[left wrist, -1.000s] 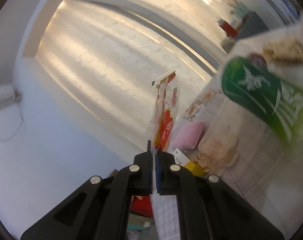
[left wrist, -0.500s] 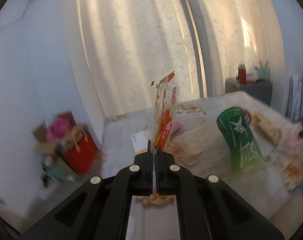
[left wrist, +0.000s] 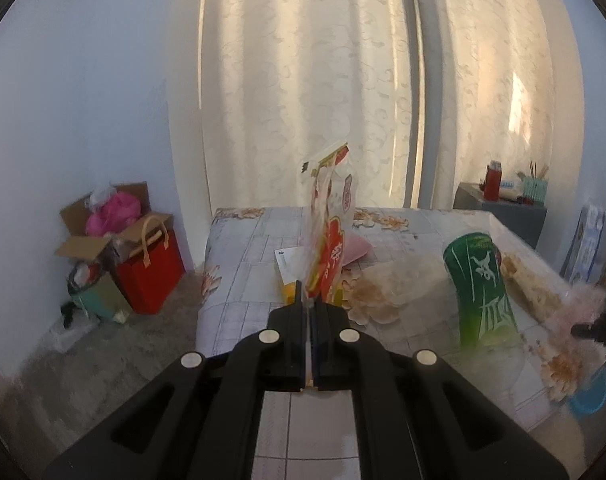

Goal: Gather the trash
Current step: 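Carry both held wrappers to the blue wastebasket and lower them over it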

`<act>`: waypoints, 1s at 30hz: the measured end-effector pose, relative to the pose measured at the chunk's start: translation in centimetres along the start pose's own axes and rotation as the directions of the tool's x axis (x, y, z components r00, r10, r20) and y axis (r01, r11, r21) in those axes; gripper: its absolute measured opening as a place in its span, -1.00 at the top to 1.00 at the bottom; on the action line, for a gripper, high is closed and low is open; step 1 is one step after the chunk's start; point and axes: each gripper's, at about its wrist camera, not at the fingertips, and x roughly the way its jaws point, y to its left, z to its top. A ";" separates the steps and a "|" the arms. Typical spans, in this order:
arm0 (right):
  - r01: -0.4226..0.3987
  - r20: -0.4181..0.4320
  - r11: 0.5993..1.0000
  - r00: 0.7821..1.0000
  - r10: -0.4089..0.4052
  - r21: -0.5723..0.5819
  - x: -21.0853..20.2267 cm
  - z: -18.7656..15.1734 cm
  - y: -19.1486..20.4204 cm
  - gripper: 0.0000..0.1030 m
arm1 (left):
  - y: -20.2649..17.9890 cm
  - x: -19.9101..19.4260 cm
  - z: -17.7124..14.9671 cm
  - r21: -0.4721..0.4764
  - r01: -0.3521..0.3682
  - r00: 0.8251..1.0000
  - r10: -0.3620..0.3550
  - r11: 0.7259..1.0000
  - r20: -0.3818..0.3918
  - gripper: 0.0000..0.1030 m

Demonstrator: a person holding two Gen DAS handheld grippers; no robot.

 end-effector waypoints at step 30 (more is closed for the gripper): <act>-0.034 0.418 0.984 0.907 -0.044 0.176 -19.6 -2.5 -12.8 1.00 | -21.0 -7.1 7.2 0.231 0.562 0.817 -0.577 0.794 -0.003 0.98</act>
